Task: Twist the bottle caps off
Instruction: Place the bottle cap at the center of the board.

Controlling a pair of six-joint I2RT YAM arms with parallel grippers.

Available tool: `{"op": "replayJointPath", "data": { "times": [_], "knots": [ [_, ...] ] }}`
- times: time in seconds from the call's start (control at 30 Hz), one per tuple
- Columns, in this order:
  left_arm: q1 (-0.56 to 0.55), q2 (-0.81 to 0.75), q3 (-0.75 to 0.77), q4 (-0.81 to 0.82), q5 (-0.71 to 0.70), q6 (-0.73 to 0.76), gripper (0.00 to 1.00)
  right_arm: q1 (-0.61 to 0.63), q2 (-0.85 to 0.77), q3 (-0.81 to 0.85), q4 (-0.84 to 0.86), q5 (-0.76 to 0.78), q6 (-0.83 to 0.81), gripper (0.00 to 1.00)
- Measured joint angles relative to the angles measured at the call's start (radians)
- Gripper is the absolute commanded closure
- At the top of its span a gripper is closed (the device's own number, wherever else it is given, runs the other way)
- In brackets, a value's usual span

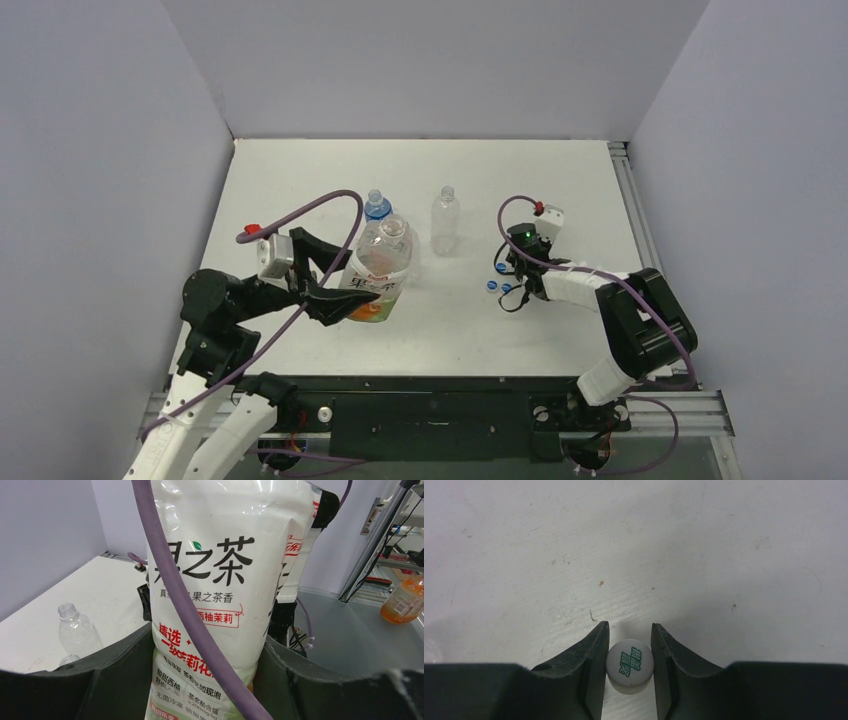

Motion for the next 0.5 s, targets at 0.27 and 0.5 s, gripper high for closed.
{"op": "replayJointPath", "data": {
  "times": [0.27, 0.5],
  "knots": [
    [0.0, -0.004, -0.003, 0.0, -0.008, 0.001, 1.0, 0.02, 0.052, 0.0, 0.006, 0.051, 0.044, 0.72],
    [0.0, -0.032, -0.01, -0.005, -0.038, 0.021, 1.0, 0.031, 0.064, -0.005, 0.015, 0.061, 0.092, 0.51]
  ]
}}
